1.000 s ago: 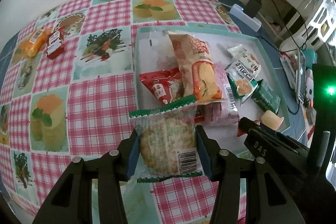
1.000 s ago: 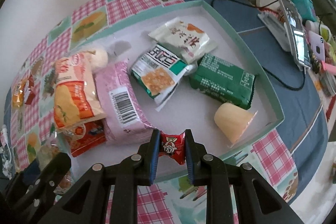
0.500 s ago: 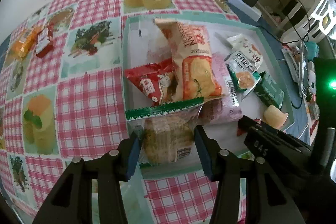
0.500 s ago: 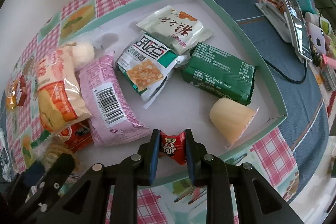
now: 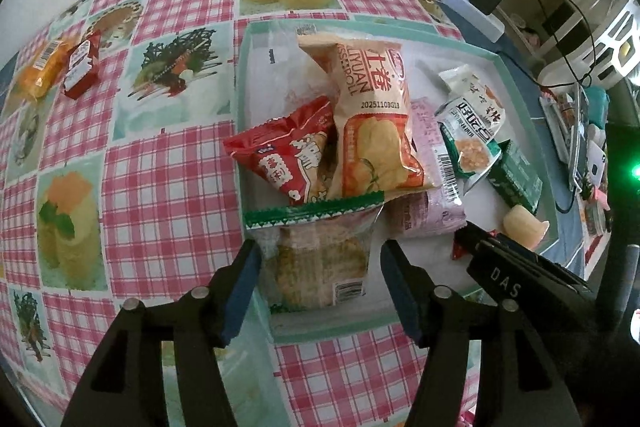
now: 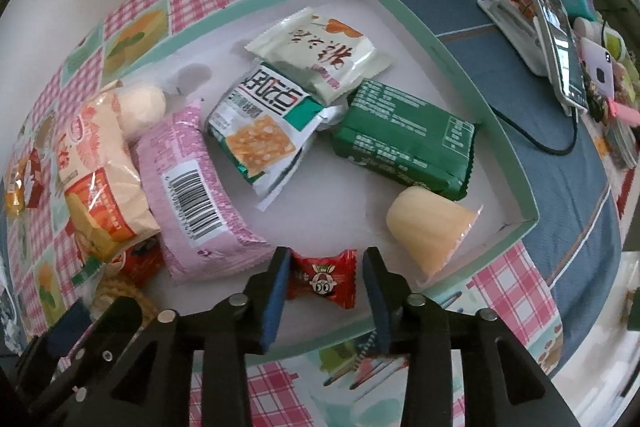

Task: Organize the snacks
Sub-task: 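Open the left tool to drop the cracker bag while the right tool releases the candy, then move both tools back toward the orange cake bag and red biscuit packet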

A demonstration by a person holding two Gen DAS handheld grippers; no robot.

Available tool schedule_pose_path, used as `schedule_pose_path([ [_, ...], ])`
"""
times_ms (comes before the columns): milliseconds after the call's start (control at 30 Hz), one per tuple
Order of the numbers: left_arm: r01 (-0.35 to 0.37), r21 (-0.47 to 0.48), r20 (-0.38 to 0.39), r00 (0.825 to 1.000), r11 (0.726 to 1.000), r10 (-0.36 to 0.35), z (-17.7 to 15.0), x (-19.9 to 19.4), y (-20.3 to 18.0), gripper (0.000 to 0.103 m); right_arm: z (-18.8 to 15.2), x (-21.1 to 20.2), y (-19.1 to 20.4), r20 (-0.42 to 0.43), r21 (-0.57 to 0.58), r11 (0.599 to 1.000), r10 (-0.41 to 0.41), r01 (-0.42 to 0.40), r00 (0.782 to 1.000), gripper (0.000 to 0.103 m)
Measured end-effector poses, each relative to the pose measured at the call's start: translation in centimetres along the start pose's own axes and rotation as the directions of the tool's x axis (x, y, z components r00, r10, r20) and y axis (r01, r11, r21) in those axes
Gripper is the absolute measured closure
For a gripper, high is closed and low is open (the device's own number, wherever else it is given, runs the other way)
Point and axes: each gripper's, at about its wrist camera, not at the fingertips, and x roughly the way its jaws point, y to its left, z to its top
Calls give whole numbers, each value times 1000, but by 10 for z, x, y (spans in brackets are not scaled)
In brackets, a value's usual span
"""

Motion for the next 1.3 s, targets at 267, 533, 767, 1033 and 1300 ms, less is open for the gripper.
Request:
schedule_pose_path([
  [267, -2, 1, 30, 1000, 1000, 2, 1, -18, 3, 23, 8, -15, -7, 42, 7, 1000, 0, 0, 999, 51],
  [533, -4, -39, 60, 998, 999, 6, -1, -36, 15, 23, 13, -36, 0, 119, -7, 1000, 14, -13, 993, 41],
  [767, -38, -153, 95, 994, 987, 53, 1, -45, 44, 15, 14, -42, 9, 142, -44, 999, 10, -4, 990, 33],
  [1033, -97, -344, 101, 985, 934, 139, 1, -48, 92, 15, 8, -39, 21, 149, -92, 996, 6, 8, 989, 26],
  [1300, -167, -510, 56, 972, 843, 227, -6, -43, 142, 5, 8, -42, 25, 169, -97, 995, 22, -6, 985, 10],
])
